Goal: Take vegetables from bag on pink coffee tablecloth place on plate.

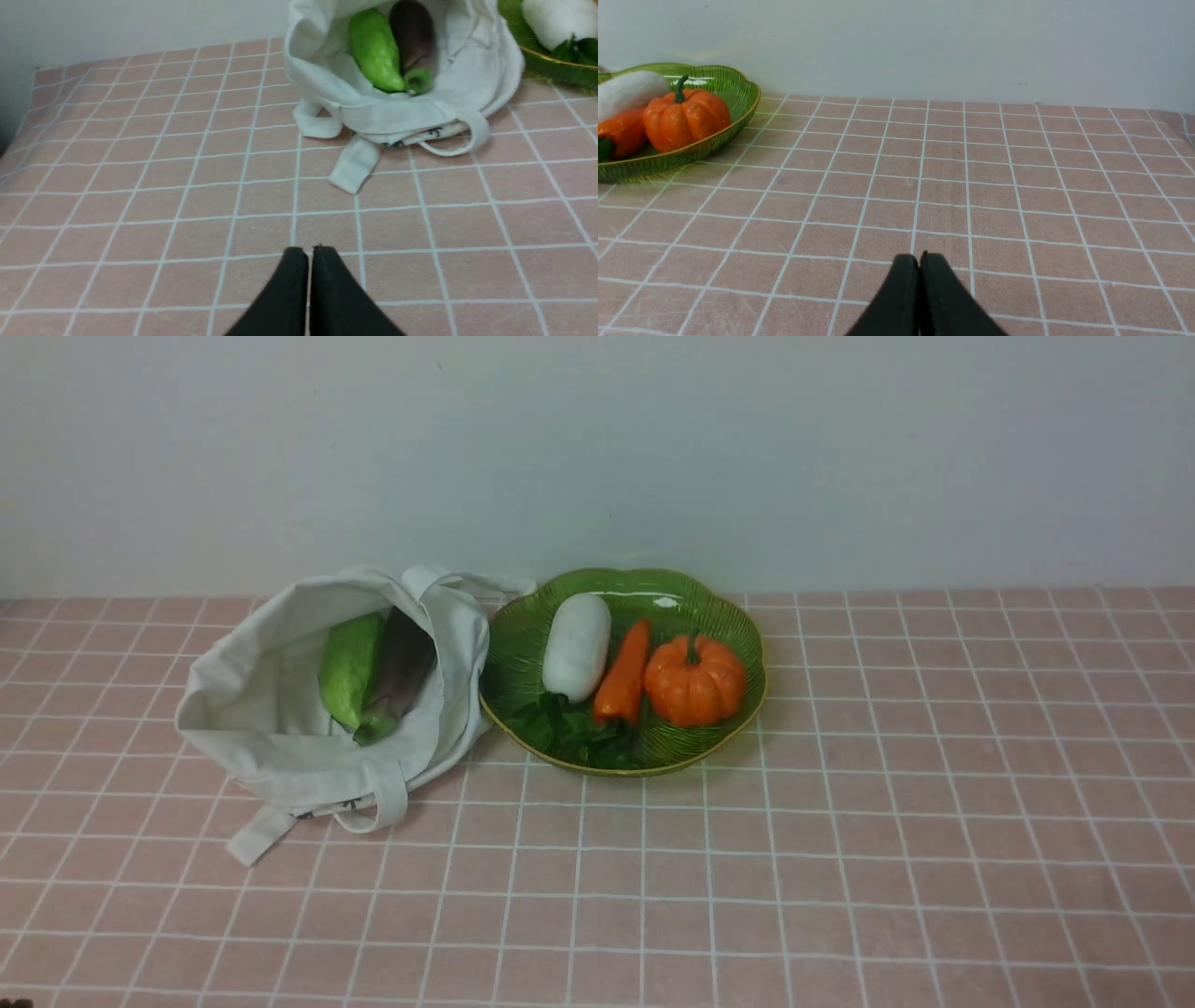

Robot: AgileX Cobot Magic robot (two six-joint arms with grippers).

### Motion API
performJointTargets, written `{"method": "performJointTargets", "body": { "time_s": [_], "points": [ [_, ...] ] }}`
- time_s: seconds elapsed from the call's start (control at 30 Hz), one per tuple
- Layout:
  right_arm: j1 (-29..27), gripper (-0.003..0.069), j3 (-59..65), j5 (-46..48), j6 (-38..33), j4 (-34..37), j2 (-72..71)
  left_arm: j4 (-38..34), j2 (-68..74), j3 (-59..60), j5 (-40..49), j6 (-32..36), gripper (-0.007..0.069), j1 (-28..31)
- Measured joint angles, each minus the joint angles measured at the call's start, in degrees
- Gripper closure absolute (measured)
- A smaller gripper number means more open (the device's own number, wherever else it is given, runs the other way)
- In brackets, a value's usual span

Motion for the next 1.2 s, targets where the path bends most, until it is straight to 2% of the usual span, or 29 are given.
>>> {"method": "performJointTargets", "body": {
  "time_s": [1.2],
  "points": [
    [0.0,0.0673,-0.01,0.0,0.0,0.0,0.0,0.04,0.0,0.0,0.04,-0.41,0.0629,1.23]
  ]
}}
